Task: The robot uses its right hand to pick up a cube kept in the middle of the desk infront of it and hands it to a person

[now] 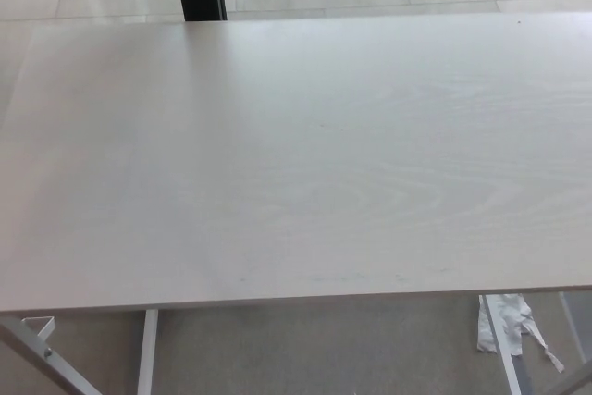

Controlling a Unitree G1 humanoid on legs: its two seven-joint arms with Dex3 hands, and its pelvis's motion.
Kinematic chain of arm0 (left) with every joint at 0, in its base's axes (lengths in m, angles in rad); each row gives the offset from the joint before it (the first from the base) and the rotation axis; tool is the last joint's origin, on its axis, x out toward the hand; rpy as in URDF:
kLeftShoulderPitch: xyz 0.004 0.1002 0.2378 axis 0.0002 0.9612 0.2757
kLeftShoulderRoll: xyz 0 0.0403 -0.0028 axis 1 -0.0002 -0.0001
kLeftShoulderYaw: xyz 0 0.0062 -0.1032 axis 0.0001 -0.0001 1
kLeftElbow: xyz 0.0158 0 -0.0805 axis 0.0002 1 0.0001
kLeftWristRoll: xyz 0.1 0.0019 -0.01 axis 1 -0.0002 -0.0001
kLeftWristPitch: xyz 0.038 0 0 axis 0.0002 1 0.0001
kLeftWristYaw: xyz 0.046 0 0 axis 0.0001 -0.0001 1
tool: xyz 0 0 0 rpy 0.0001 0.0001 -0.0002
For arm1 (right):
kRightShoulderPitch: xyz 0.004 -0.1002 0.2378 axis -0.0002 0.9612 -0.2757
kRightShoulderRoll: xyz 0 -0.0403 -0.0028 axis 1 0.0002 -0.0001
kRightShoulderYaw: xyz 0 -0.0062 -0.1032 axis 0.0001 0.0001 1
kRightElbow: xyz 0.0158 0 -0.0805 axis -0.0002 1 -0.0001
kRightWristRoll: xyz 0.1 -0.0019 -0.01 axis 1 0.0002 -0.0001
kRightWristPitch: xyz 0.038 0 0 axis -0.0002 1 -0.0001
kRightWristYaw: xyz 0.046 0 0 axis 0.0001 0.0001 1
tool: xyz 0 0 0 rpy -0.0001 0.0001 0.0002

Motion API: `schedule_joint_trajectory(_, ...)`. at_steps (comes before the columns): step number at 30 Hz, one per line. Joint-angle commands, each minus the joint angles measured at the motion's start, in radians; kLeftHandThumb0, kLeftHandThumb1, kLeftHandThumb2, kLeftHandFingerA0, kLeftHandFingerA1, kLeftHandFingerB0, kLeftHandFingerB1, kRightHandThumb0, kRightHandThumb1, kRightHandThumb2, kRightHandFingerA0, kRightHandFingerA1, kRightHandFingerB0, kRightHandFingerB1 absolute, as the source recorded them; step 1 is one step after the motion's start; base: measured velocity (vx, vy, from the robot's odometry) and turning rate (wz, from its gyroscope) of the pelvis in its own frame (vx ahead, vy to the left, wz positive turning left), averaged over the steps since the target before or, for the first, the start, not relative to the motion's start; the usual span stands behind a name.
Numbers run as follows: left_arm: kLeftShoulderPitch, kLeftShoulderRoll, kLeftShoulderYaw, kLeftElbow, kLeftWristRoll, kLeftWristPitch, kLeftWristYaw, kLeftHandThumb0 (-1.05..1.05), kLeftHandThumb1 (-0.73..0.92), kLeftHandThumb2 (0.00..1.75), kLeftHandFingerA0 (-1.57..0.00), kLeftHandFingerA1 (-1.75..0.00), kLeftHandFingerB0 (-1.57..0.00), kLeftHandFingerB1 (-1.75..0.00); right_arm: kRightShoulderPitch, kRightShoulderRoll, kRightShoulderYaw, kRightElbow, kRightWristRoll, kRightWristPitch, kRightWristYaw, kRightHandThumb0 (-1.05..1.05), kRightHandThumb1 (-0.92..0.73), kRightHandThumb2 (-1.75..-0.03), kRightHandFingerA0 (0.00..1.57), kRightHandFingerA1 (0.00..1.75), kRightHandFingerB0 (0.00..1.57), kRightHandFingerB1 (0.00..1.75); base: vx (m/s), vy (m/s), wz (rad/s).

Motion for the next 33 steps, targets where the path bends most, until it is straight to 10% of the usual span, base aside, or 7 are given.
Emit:
schedule_joint_trajectory(1, 0.015, 0.068, 0.015, 0.008, 0.003, -0.003, 0.003, -0.71, 0.71, 0.61, -0.63, -0.59, -0.56, -0.41, -0.015, 0.031, -0.274, 0.377, 0.349, -0.166, -0.189, -0.58, -0.61, -0.60, 0.75, 0.92, 0.56, 0.40, 0.00, 0.000, 0.00)
schedule_joint_trajectory(10, 0.037, 0.060, -0.007, 0.011, 0.024, -0.018, 0.013, -0.69, 0.72, 0.62, -0.62, -0.62, -0.55, -0.41, -0.332, -0.034, -0.359, 0.829, 0.528, 0.270, 0.005, -0.31, -0.58, -0.61, 0.97, 1.52, 0.73, 0.74, 0.00, 0.000, 0.00)
schedule_joint_trajectory(13, 0.066, 0.049, -0.014, 0.010, 0.031, -0.033, 0.013, -0.69, 0.73, 0.62, -0.61, -0.65, -0.54, -0.42, -0.416, -0.069, -0.504, 0.954, 0.674, 0.353, 0.012, -0.25, -0.77, -0.62, 0.23, 0.76, 0.42, 0.68, 0.00, 0.000, 0.00)
schedule_joint_trajectory(20, 0.057, 0.049, -0.022, 0.012, 0.038, -0.018, 0.029, -0.69, 0.71, 0.61, -0.52, -0.66, -0.55, -0.43, -0.384, -0.040, -0.332, 0.943, 0.502, 0.313, 0.119, -0.35, -0.50, -0.92, 0.73, 0.91, 0.57, 0.71, 0.00, 0.000, 0.00)
schedule_joint_trajectory(24, 0.048, 0.043, -0.030, 0.017, 0.044, -0.016, 0.030, -0.68, 0.72, 0.61, -0.53, -0.63, -0.52, -0.43, -0.219, -0.041, -0.005, 0.983, 0.217, 0.020, 0.198, -0.54, -0.58, -0.59, 0.07, 0.63, 0.13, 0.31, 0.00, 0.000, 0.00)
schedule_joint_trajectory(26, 0.051, 0.044, -0.035, 0.007, 0.043, -0.003, 0.020, -0.68, 0.73, 0.62, -0.48, -0.64, -0.52, -0.45, -0.142, -0.075, 0.120, 0.943, 0.137, -0.013, 0.196, -0.35, -0.46, -1.00, 0.05, 0.54, 0.00, 0.49, 0.00, 0.000, 0.00)
schedule_joint_trajectory(33, 0.041, 0.041, -0.057, 0.016, 0.057, -0.011, 0.030, -0.78, 0.71, 0.62, -0.53, -0.69, -0.58, -0.47, -0.149, -0.114, 0.203, 0.966, 0.232, -0.007, 0.199, -0.35, -0.46, -1.00, 0.05, 0.54, 0.00, 0.49, 0.00, 0.000, 0.00)
